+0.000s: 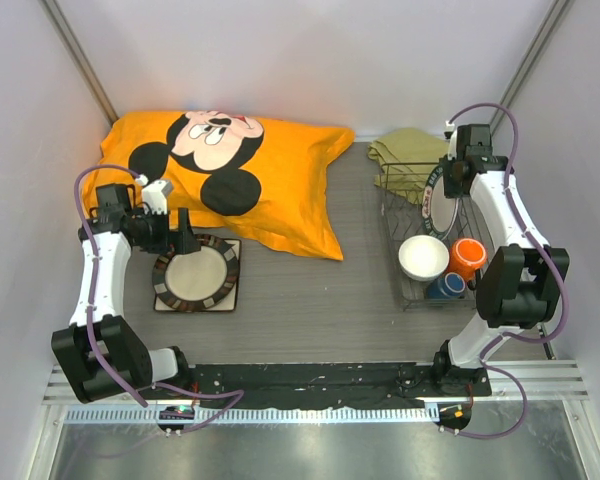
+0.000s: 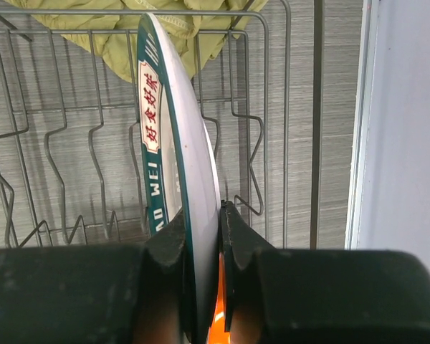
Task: Unload the mixed dishes from the dish rack
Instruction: Pick up the plate from the dish rack.
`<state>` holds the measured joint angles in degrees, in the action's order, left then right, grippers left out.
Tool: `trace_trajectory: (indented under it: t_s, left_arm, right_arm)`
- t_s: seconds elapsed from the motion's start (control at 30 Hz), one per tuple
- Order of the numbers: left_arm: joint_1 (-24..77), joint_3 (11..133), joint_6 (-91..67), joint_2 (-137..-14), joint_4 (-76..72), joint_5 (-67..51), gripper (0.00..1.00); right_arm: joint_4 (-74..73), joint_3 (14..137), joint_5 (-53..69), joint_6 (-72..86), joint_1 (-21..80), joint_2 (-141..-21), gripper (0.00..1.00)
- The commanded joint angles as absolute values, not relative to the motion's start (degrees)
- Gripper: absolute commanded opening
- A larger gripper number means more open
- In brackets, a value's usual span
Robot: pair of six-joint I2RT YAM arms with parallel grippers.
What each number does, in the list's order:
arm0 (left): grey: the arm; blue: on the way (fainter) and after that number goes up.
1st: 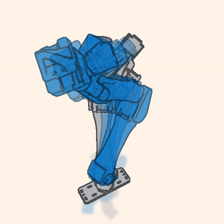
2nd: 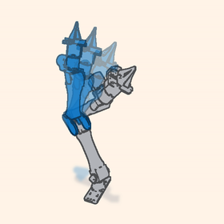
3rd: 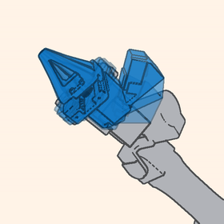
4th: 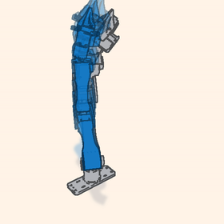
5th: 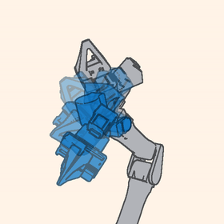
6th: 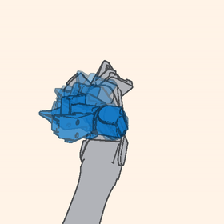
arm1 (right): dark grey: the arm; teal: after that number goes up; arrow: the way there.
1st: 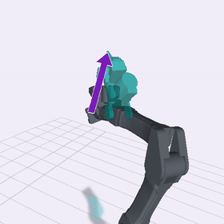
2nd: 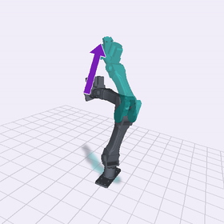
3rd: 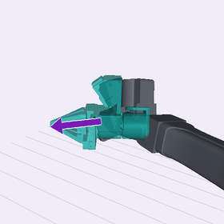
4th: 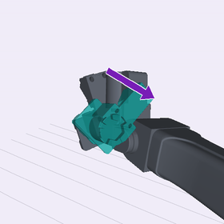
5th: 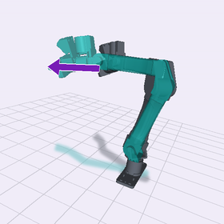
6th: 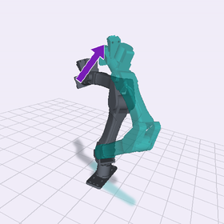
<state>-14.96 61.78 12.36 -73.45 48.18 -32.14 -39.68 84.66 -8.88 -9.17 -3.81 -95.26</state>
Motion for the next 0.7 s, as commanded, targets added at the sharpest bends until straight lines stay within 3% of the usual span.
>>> trace_trajectory:
  t_s: [0.0,0.67]
  left_arm:
    - [-14.59,61.97,12.04,-73.13,46.32,-33.31,0.95]
    - [-14.50,60.91,11.25,-75.67,44.03,-34.19,0.95]
  right_arm:
    - [-39.11,87.98,-6.32,-6.59,-3.87,-93.25,0.03]
    - [-37.36,88.16,-17.31,-9.23,-2.38,-94.57,0.01]
